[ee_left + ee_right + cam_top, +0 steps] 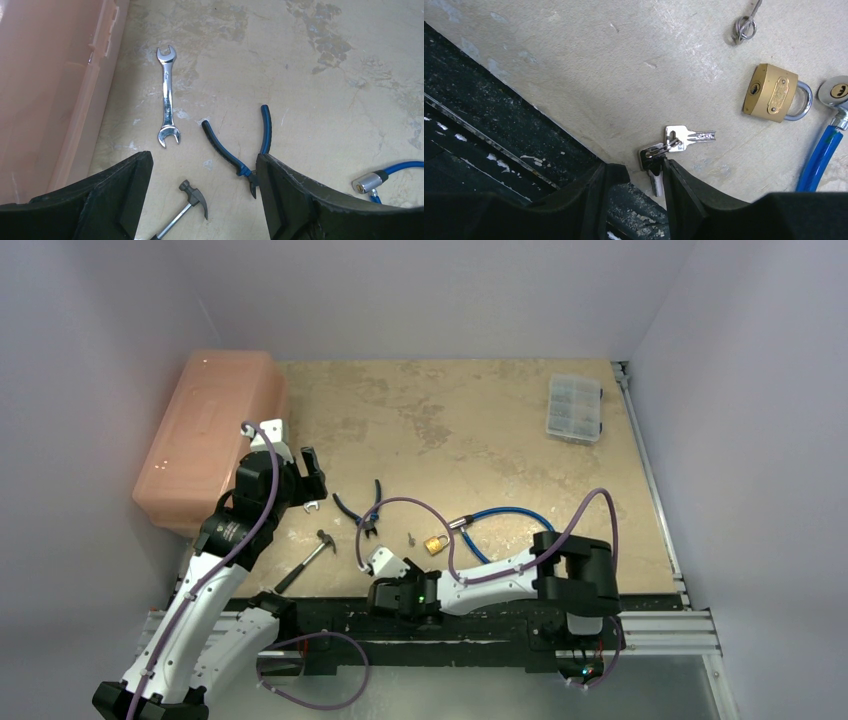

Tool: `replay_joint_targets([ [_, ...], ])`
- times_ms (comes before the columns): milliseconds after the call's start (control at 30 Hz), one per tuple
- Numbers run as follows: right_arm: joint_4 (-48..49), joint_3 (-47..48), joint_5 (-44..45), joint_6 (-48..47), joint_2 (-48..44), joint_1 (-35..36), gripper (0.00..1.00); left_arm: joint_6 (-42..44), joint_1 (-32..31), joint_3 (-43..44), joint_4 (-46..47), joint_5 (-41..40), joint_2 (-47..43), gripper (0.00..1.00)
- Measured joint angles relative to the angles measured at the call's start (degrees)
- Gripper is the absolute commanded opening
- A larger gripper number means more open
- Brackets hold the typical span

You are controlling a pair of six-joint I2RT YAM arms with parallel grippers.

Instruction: Unlock with the key

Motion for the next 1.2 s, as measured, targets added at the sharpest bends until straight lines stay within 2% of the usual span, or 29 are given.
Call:
replay_joint_targets([
  [333, -0.85, 0.90, 1.57, -0.02, 0.96, 0.81, 0.10, 0.00, 0.00, 0.00, 0.00, -0.02, 0.00, 0.81],
  [500, -1.33, 1.27, 1.73, 0.11, 1.22, 0.94, 0.00, 0.00, 0.00, 0.00, 0.00, -0.02, 0.00, 0.81],
  [1200, -2.23, 0.57, 1.75, 4.37, -0.48, 1.38, 0.00, 0.00, 0.00, 0.00, 0.00, -0.07, -0.02, 0.81],
])
